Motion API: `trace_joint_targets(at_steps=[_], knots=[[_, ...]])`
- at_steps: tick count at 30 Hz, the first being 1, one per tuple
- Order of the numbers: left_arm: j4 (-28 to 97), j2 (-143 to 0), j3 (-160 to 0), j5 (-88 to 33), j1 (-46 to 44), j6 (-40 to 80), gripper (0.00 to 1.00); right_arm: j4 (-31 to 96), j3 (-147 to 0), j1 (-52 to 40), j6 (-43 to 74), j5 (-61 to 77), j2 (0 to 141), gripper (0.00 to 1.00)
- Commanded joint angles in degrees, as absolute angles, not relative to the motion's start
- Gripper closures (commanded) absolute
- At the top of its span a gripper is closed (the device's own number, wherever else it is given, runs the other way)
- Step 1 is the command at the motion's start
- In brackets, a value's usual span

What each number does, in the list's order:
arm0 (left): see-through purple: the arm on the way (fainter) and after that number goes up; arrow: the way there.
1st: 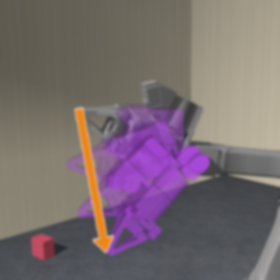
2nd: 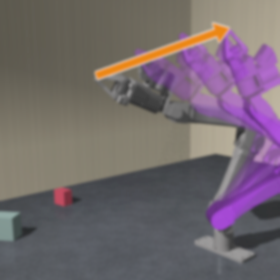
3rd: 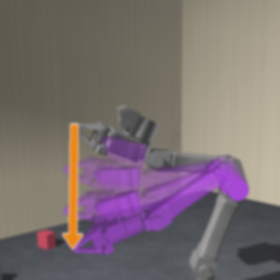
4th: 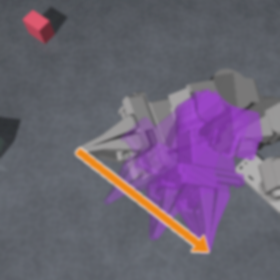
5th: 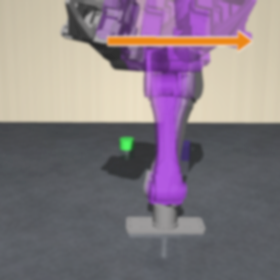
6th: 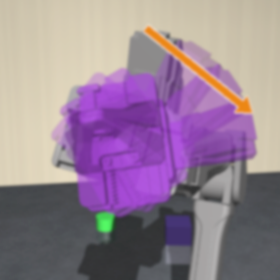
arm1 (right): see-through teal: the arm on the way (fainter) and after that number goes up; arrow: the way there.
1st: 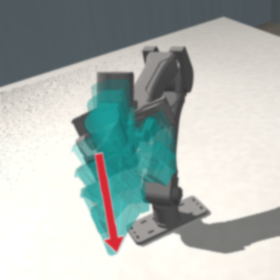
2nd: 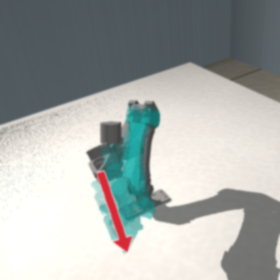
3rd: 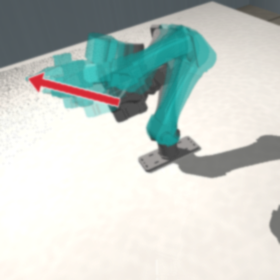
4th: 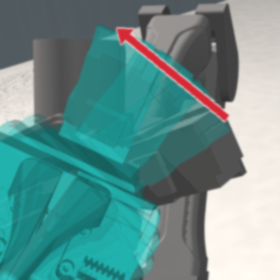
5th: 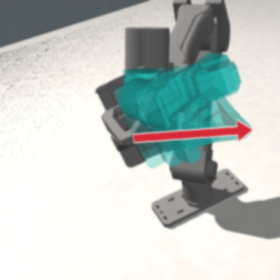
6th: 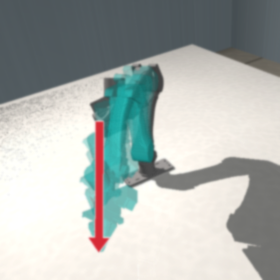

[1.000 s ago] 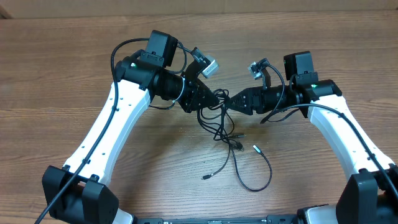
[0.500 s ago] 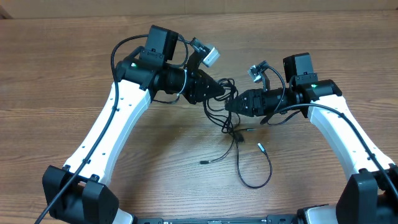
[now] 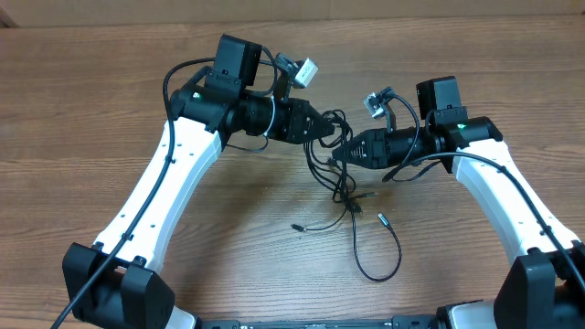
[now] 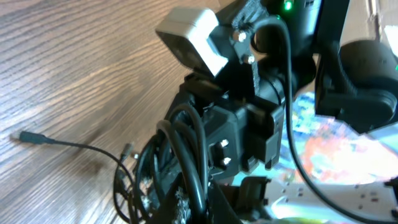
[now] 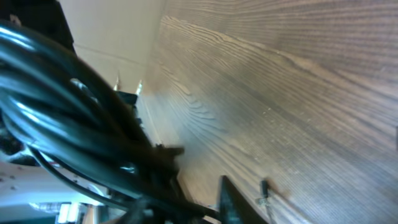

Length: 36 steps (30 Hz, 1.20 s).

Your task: Untangle cables

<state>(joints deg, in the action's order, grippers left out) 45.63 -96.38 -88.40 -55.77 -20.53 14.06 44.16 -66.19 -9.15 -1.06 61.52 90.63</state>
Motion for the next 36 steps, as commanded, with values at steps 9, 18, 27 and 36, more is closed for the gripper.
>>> trace_joint_targets(at_steps=[9, 18, 27, 36], knots=[[49.3, -95.6, -89.7, -50.1, -20.6, 14.5, 0.13, 44.2, -66.0, -9.4, -1.5, 61.6, 89.5, 0.96], [59.6, -95.6, -89.7, -42.4, -20.6, 5.9, 0.24, 43.8, -66.0, -9.4, -1.5, 61.6, 89.5, 0.96], [65.0, -95.6, -89.7, -42.4, -20.7, -6.3, 0.31, 42.8, -66.0, -9.4, -0.3, 61.6, 89.5, 0.96], [66.7, -95.6, -89.7, -42.5, -20.7, -15.1, 0.28, 37.0, -66.0, -9.4, 9.1, 62.5, 89.5, 0.96]])
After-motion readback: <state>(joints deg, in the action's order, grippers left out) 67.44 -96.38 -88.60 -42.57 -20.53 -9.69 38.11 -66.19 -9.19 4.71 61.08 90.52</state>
